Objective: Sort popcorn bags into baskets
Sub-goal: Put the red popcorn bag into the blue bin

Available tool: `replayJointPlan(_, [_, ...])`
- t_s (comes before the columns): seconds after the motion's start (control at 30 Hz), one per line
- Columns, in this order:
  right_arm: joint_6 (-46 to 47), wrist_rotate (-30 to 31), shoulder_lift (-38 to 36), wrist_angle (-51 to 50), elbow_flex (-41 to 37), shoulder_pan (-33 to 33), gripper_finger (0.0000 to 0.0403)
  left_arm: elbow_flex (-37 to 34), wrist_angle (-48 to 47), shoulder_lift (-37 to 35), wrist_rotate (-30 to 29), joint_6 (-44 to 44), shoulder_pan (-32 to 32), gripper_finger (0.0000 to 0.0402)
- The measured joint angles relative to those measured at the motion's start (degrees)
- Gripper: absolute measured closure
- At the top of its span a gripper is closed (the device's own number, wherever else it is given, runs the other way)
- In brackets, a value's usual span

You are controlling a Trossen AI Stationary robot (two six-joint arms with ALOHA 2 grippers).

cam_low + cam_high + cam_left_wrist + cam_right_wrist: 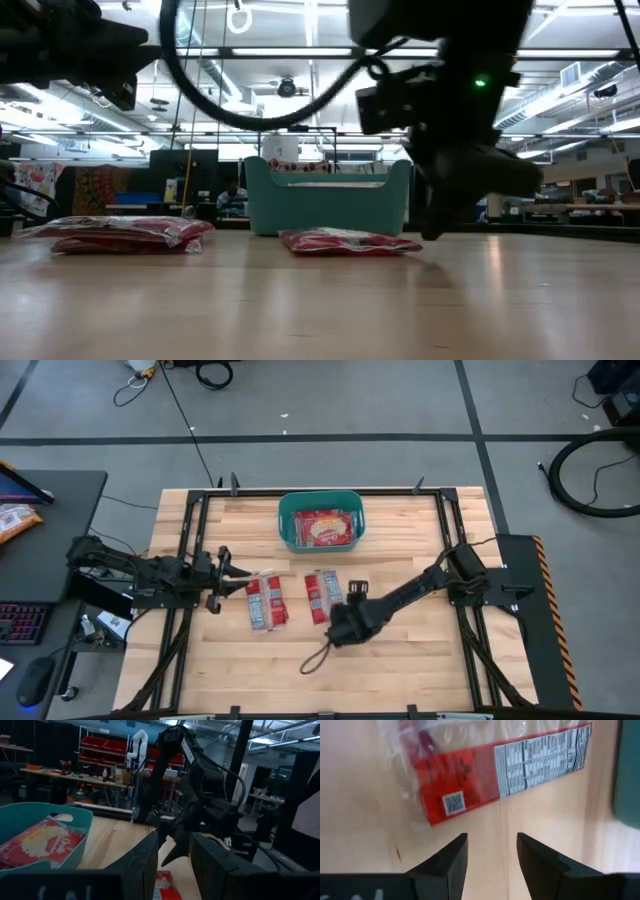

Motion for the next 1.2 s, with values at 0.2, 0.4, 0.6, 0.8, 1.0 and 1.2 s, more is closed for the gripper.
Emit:
replayJointPlan(0.2, [-7.30,8.94,-0.36,1.97,-4.44,2.06,0.0230,0.00,0.76,8.10,0.00,-5.81,0.00,0.0285])
replayJointPlan(0.4, [-14.93,10.62,-0.35,10.10,-8.14,1.05,0.0231,3.31,0.13,20.38,1.87,-11.80,0.00,0.0285])
replayJointPlan(0.6, [-21.99,10.92,-0.48,15.98,-8.78,-0.60,0.0231,10.07,-0.56,34.86,2.73,-7.79,-0.39,0.0285])
replayJointPlan(0.8, [-29.15,10.16,-0.26,27.61,-8.85,-1.58,0.0231,13.84,-0.59,46.63,2.70,-1.97,-1.51,0.0285])
replayJointPlan(1.0, [-38.20,6.54,-0.20,40.08,-8.82,-2.34,0.0231,17.36,-2.87,54.14,1.67,0.92,-1.70,0.0285])
replayJointPlan(1.2, [-41.84,8.78,-0.20,39.66,-8.78,-2.83,0.0231,23.33,-9.83,59.36,-0.52,0.94,-1.70,0.0285])
